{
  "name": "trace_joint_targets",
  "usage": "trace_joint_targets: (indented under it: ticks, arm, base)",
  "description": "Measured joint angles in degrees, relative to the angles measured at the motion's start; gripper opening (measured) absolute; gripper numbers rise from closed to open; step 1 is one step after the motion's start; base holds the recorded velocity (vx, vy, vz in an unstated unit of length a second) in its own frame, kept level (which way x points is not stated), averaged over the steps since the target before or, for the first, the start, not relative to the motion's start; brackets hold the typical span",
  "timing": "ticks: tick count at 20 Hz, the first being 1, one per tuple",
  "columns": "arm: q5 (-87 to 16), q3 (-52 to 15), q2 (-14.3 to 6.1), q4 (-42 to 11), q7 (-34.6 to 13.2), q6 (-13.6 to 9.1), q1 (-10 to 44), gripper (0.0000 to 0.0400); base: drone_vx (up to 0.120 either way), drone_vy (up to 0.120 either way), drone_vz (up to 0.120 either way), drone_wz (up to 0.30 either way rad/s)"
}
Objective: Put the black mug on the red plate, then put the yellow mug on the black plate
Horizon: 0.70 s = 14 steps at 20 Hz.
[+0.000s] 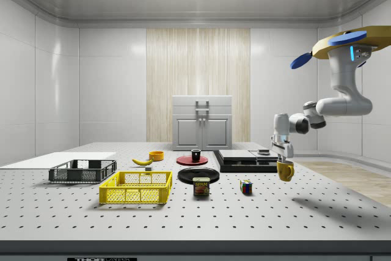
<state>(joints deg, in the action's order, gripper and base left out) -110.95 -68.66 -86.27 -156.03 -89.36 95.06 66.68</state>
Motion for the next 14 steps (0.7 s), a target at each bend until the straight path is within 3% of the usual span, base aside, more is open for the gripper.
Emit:
trace_joint_targets:
  ticks: [14]
  arm:
    - [0.65,-0.53,-0.43,-0.16,-0.12,0.14,0.06,0.0110]
  base:
    - [0.120,-0.120,0.000,0.000]
